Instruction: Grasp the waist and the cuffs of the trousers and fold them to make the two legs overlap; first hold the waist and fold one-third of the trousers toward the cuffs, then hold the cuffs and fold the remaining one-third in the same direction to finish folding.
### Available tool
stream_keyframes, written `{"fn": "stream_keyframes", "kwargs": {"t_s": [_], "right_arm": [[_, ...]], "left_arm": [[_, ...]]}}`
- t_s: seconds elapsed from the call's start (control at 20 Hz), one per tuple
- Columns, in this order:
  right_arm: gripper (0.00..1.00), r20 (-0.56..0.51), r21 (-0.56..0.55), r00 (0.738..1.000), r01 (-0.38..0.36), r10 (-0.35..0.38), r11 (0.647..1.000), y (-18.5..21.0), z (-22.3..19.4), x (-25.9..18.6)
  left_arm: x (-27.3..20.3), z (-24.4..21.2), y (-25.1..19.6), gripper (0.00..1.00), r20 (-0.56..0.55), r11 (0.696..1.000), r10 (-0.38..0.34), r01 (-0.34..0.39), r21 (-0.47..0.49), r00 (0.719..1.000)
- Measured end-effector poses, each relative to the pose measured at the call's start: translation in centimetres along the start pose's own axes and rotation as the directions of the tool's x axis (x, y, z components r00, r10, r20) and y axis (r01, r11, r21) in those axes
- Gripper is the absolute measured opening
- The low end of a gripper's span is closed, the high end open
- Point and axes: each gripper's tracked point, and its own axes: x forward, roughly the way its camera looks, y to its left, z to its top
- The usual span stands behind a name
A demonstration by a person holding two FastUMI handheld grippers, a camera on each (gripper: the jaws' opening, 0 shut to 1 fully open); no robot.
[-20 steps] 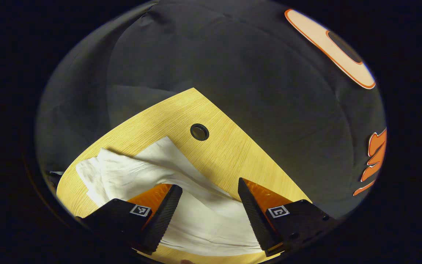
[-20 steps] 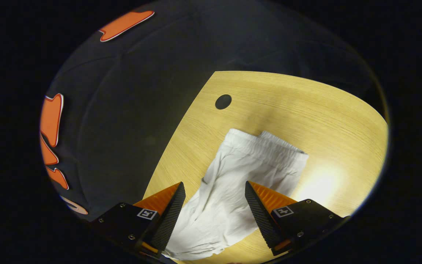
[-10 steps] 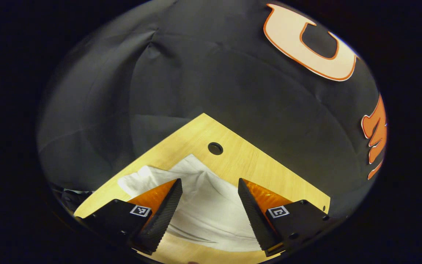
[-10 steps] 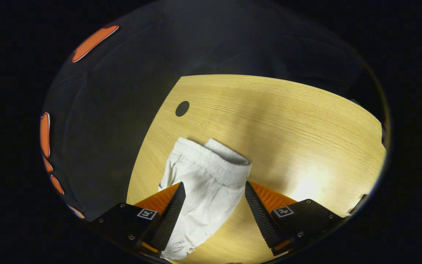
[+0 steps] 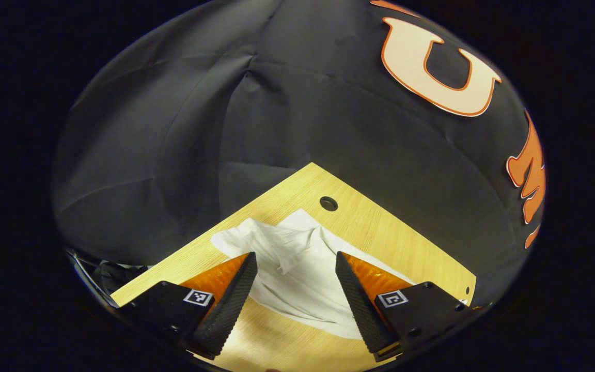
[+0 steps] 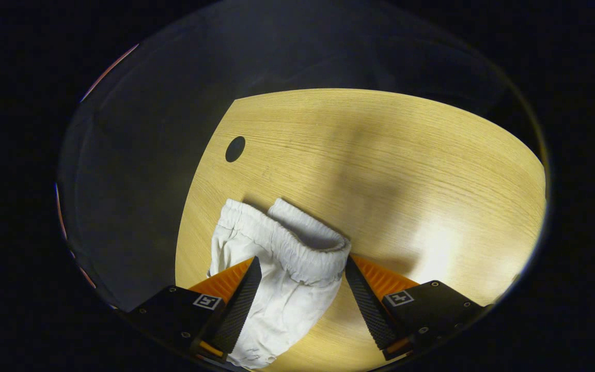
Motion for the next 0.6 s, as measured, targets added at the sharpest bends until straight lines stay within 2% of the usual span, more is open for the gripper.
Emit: {"fn": "stream_keyframes", "kwargs": {"t_s": [0.1,0.15,0.3,0.35,0.45,0.55,0.6], "right_arm": [[0.95,0.003,-0.015,1.0,0.03,-0.03,0.999,-1.1,0.1,0.2],[0.81,0.005,-0.02,0.999,0.032,-0.032,0.999,-1.4,0.1,0.1],[0.53,0.012,-0.062,1.0,0.019,-0.018,0.998,-1.0,0.7,0.8],[0.32,0.026,-0.077,1.0,0.015,-0.013,0.997,-0.7,0.9,0.9],[0.13,0.069,-0.125,0.998,0.01,-0.001,0.992,0.0,0.7,0.0],[0.06,0.106,-0.167,0.994,-0.016,0.034,0.986,1.4,1.1,-1.9],[0.06,0.13,-0.171,0.99,-0.033,0.056,0.985,2.3,1.4,-3.1]], "left_arm": [[-0.3,0.1,-0.3,1.0,0.006,1.0,0.008,-0.008,-0.024,1.0],[-0.1,0.1,-0.4,1.0,0.01,0.999,0.015,-0.015,-0.029,1.0],[0.0,0.3,-0.3,1.0,0.019,0.999,0.032,-0.032,-0.025,0.999],[0.0,0.2,-0.5,1.0,0.019,0.999,0.037,-0.036,-0.022,0.999],[0.1,0.1,-0.6,1.0,0.021,0.999,0.04,-0.04,-0.02,0.999],[0.1,0.2,-0.7,1.0,0.025,0.999,0.037,-0.036,-0.013,0.999],[0.2,0.2,-0.7,1.0,0.026,0.999,0.034,-0.034,-0.006,0.999]]}}
